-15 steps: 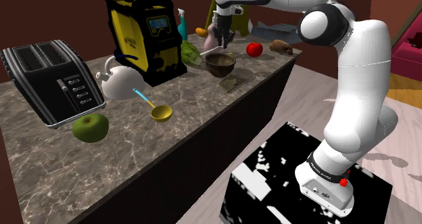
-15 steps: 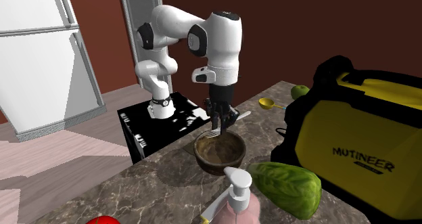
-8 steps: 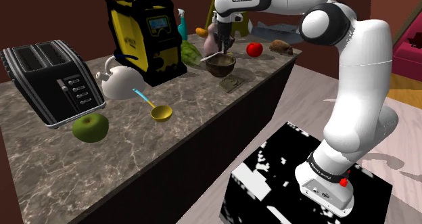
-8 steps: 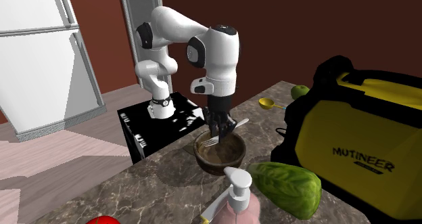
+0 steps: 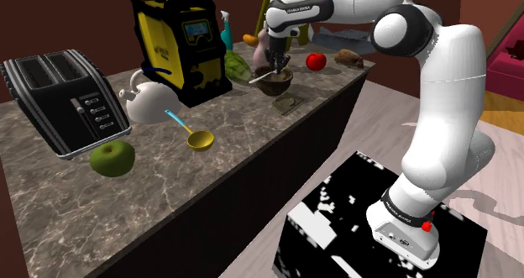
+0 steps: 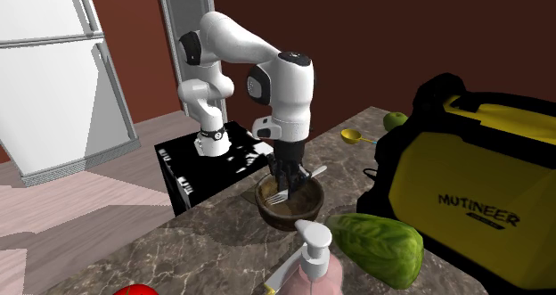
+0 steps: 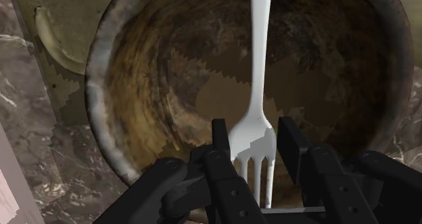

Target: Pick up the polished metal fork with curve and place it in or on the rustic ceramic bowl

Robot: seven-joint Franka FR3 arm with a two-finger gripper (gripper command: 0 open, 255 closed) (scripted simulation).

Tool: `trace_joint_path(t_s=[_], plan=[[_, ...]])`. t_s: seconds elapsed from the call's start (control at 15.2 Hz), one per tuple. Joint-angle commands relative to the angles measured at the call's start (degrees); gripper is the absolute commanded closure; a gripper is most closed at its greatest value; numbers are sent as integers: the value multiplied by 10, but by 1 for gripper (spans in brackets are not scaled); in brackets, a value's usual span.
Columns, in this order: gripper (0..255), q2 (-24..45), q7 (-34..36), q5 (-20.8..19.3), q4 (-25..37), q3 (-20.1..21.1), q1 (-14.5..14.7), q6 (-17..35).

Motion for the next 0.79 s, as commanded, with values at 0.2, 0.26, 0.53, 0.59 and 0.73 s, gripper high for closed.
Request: trace_joint_path(t_s=[0.2,0.26,0.53,0.59,0.73], plan=[[255,-1,1,0,-2,0,0,2],[255,-1,1,0,-2,0,0,2],[0,-1,1,0,-2,0,0,2],[0,-1,1,0,-2,0,0,2],[0,-4,-1,1,12,1,1,-16]])
